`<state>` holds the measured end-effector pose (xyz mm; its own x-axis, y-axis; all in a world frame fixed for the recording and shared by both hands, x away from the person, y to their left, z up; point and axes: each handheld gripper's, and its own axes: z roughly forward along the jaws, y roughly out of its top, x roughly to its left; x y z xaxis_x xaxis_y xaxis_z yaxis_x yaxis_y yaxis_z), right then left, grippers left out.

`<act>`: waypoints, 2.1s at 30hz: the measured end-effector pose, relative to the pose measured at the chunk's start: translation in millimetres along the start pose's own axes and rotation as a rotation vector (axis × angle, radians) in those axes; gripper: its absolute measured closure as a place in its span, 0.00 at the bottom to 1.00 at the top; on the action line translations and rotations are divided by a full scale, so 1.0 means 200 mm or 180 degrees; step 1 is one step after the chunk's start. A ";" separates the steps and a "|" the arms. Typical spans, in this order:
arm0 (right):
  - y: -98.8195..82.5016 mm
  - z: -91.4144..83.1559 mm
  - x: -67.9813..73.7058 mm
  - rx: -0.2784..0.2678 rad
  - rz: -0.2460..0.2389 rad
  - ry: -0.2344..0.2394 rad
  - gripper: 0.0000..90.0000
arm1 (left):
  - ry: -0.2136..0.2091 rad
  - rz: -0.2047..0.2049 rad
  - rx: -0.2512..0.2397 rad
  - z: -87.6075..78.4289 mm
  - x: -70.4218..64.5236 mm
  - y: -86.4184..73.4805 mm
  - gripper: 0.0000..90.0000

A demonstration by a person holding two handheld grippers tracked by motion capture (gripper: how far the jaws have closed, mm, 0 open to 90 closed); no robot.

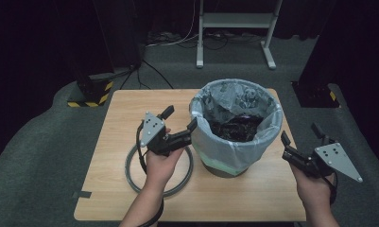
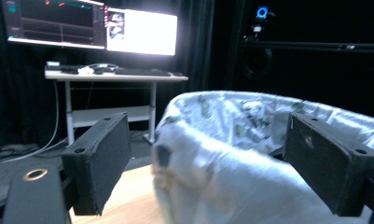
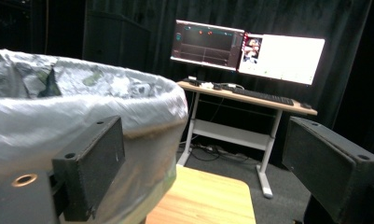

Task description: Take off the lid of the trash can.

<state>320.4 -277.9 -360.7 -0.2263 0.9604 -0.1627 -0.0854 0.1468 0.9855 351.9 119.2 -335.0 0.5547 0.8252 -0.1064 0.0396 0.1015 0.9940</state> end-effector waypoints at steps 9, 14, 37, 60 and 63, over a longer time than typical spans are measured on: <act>0.11 0.00 0.04 -0.0090 -0.0065 0.0031 0.18 | 0.0078 -0.0078 0.0191 0.13 -0.04 -0.01 0.29; 0.17 0.01 0.05 -0.0098 -0.0052 0.0049 0.23 | 0.0063 -0.0158 0.0302 0.18 -0.04 0.00 0.38; 0.24 0.27 0.06 0.0571 0.0355 0.0103 0.55 | 0.0308 -0.0209 0.0202 0.16 -0.02 -0.01 0.96; 0.25 0.30 0.09 0.0820 0.0161 -0.0009 1.00 | 0.0285 -0.0087 0.0081 0.15 -0.05 -0.01 0.99; 0.24 0.29 0.10 0.0655 0.0094 -0.0082 1.00 | 0.0288 -0.0074 0.0036 0.14 -0.06 -0.01 0.99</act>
<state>367.4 -237.8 -314.2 -0.2007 0.9703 -0.1349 0.1216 0.1613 0.9794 369.6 93.6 -335.9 0.4763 0.8695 -0.1305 0.0613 0.1152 0.9914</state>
